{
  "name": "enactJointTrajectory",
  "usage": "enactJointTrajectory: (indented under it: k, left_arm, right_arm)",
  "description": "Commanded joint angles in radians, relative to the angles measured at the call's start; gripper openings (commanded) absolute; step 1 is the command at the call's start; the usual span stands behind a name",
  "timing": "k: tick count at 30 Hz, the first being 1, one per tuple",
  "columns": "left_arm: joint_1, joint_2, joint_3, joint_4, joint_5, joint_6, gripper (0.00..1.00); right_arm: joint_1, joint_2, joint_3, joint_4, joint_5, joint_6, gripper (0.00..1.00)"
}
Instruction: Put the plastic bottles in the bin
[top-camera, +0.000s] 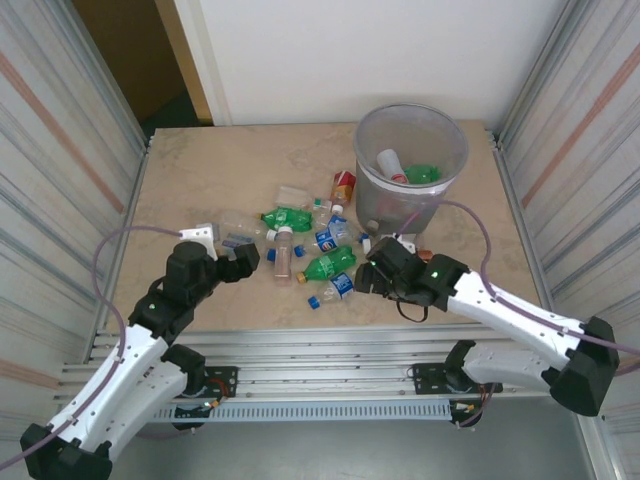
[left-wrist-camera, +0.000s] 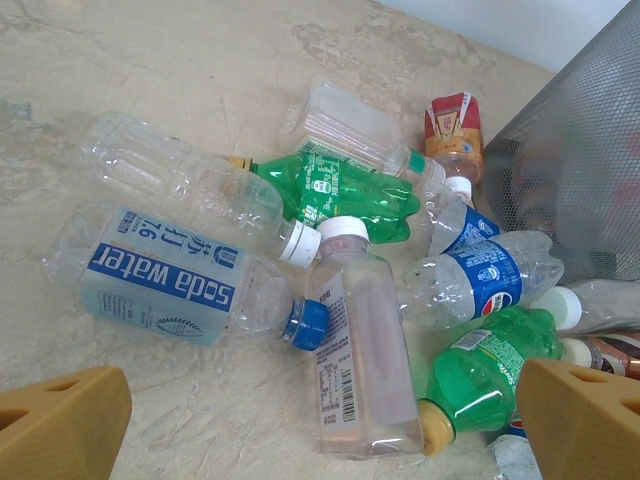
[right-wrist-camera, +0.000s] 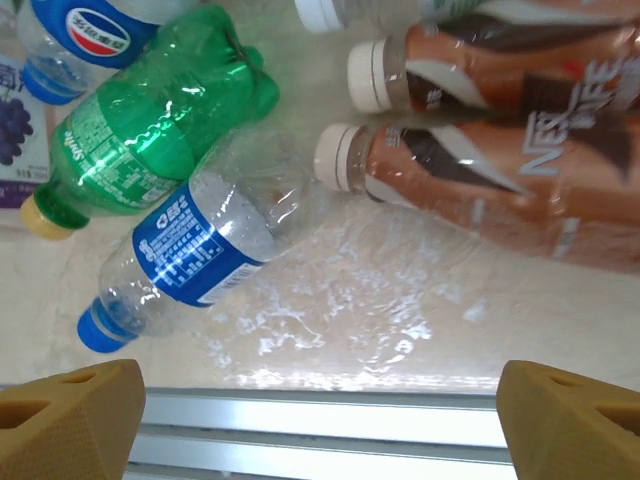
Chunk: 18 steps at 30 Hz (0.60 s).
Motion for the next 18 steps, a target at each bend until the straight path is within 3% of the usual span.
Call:
enactJointTrajectory:
  k: [1, 10, 18]
  left_arm:
    - [0.008, 0.001, -0.010, 0.006, 0.005, -0.016, 0.99]
    - [0.015, 0.022, -0.018, 0.001, 0.006, -0.023, 0.99]
    - [0.020, 0.032, -0.038, 0.011, 0.007, -0.032, 0.99]
  right_arm:
    - [0.007, 0.056, -0.026, 0.154, -0.080, 0.168, 0.97]
    - [0.012, 0.295, 0.033, 0.242, -0.183, 0.151, 0.98]
    - [0.000, 0.394, 0.069, 0.252, -0.192, 0.150, 0.98]
